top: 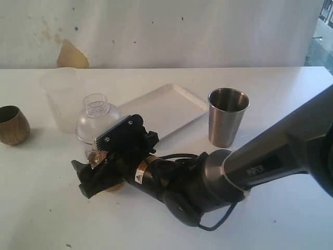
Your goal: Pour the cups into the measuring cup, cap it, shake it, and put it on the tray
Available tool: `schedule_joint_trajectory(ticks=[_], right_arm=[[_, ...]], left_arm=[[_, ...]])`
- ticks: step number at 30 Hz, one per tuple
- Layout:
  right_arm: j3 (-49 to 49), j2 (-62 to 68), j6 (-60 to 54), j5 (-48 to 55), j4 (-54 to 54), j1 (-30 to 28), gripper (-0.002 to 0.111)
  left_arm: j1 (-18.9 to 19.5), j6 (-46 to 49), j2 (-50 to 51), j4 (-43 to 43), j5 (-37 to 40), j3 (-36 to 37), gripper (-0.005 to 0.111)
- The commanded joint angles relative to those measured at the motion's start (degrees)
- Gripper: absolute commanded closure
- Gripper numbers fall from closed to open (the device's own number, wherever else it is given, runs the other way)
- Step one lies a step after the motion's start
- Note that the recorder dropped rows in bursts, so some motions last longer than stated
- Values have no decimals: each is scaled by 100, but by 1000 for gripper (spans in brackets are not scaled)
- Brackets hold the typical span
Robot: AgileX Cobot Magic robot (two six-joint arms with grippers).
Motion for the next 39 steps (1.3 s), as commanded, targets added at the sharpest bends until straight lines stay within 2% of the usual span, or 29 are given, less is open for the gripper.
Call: schedule_joint_trajectory(ticks=[1,8,26,28,29,35,39], right_arm=[[-103,65,389,-252,-38,-9,3],[-101,65,531,-548,-38,-9,3],[-101,65,544,-565,-23,-9,4],[-101,65,544,-565,6,-9,9],[-101,65,544,-565,6,-9,15],[-101,65,545,-556,235,-9,61],[-101,65,545,-556,235,-9,75]], left_arm=[[7,-12,-24,17,-62,32,107],[7,-12,-24,17,-62,32,107],[7,-12,-24,17,-62,32,107],[7,-12,-24,17,-62,32,107],[7,-12,-24,17,-62,32,107],[7,-12,-24,17,-62,32,107],[7,-12,-24,17,-62,32,107]])
